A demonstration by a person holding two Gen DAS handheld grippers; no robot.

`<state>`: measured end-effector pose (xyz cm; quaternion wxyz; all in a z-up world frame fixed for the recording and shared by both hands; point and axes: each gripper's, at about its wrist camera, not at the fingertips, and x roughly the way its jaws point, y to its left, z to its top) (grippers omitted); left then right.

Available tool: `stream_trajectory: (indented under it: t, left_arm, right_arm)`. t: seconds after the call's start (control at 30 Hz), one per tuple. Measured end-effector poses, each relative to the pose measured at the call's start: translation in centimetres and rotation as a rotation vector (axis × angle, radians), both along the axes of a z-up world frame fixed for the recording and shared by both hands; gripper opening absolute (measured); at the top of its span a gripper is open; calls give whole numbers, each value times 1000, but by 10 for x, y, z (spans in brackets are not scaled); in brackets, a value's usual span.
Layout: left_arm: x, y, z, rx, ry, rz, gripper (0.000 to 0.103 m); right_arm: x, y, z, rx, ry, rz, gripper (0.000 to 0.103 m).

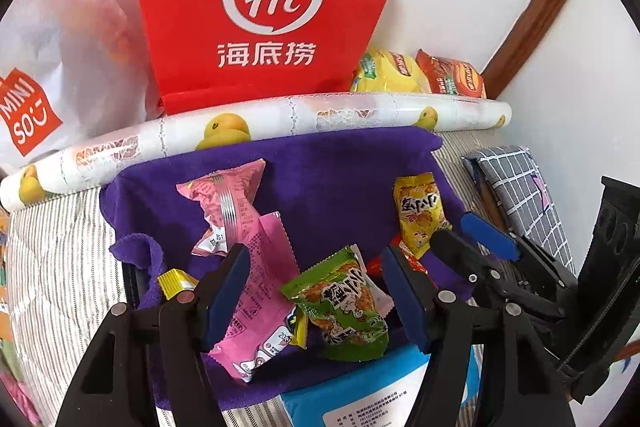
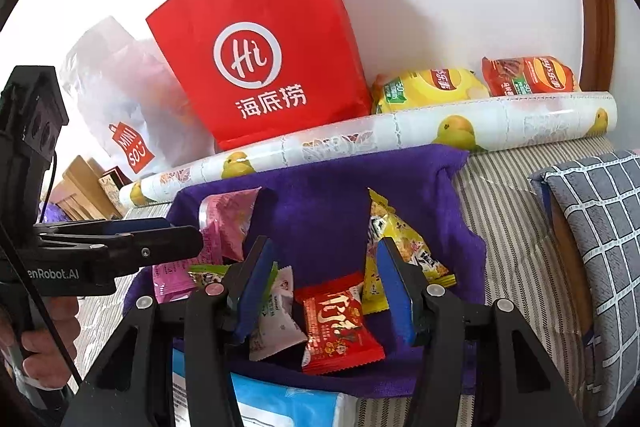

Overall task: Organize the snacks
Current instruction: 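Withdraw both tools from the towel back toward the snack pile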

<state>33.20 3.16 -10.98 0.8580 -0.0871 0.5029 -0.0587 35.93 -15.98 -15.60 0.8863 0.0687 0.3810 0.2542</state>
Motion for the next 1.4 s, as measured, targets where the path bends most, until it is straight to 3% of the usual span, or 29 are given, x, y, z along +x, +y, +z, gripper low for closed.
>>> stream_trajectory:
  t: [0.4,0.73,0.93,1.4]
  left_arm:
    - [-12,0,26,-9,-56,-17,66]
    - [-32,-10,51,8,-108,-44,66]
    - [-62,-1,48,-24,-112,-37,66]
    - [-161,62,31,7,-89,67,66]
  right_arm:
    - [-66,-6,30,-104,-111,-34,54]
    - [-129,-26,41,-84,-83,-37,54]
    - [-155,-26,32,-83,-30,-16,54]
    - [-214,6,-8,-81,69,73,59]
